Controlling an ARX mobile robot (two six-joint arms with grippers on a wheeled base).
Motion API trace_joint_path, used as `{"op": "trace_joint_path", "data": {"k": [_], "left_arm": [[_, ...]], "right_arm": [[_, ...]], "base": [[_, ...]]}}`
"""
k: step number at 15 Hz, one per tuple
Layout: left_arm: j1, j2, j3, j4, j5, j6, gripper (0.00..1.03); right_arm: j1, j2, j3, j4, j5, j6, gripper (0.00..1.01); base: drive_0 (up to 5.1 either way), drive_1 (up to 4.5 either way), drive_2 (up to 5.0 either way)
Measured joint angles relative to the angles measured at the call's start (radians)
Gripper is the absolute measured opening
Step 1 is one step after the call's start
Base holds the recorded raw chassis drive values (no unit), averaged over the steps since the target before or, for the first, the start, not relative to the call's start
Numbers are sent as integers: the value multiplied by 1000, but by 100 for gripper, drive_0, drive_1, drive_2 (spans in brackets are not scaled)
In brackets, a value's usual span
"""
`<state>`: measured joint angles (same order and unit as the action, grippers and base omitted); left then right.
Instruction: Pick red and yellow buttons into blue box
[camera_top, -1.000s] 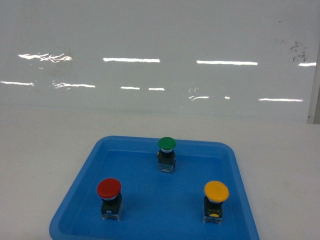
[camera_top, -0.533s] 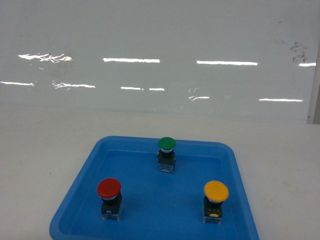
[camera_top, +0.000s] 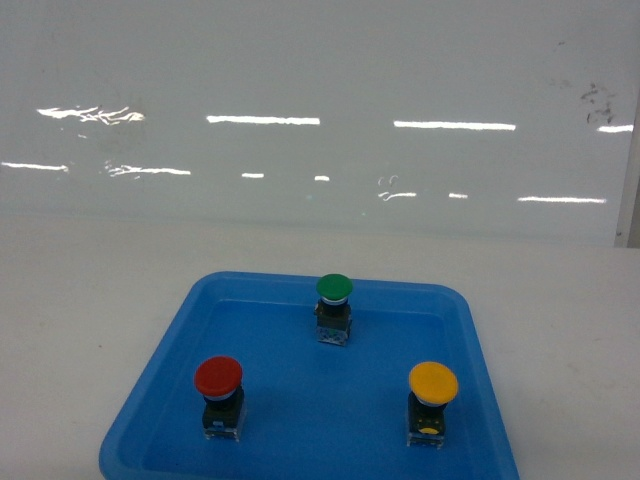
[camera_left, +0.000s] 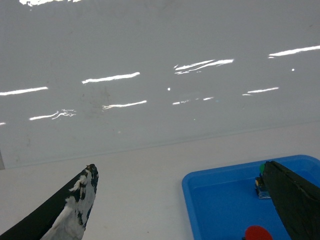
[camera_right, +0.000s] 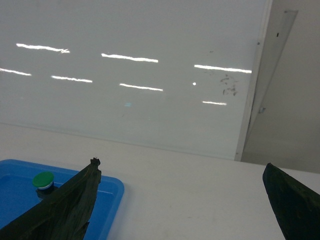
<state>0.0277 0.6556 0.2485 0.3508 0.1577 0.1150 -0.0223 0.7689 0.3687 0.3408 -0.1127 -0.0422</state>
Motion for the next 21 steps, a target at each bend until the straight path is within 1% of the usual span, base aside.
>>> {"op": "trace_joint_path", "data": {"k": [2,4,6,7,8,9,12,16,17,18,19,20,21], "left_arm": [[24,101,27,55,7,19,98],[37,205,65,93,18,37,98],[28,283,111,120,9,55,98],[18,311,138,129,-1,72,98],[6,326,157,138,-23,88,98],[6,327,160,137,-24,99,98],[5,327,160,136,-27,104,98],[5,327,160,136,-26,104,98],[5,327,160,136,-26,104,98],[5,327,160,136,-27,104,98],[5,327,160,137,-27,104,98],[5,327,160,136,-26,105,98],[5,327,160,136,-26,104,98]], "right_arm": [[42,61,26,9,17,-21,98],[101,108,50,35,59,-55,98],[147,124,70,46,88,-76,98],[162,128,76,50,98,-86,98],[167,127,80,38,113,-105,98],[166,127,80,34,117,-115,98],[166,126,80,35,120,-125,98],[166,126,80,35,120,-128,98],[175,130,80,42,130,-127,98],[206,156,87,64,163,-122,98],[245,190,97,86,192,-116,98],[296,232,108,86,194,-103,98],[346,275,110,110,220,-100,98]], "base": [[0,0,0],[0,0,0],[0,0,0],[0,0,0],[0,0,0],[0,0,0],[0,0,0],[0,0,0],[0,0,0],[0,0,0],[0,0,0],[0,0,0],[0,0,0]]}}
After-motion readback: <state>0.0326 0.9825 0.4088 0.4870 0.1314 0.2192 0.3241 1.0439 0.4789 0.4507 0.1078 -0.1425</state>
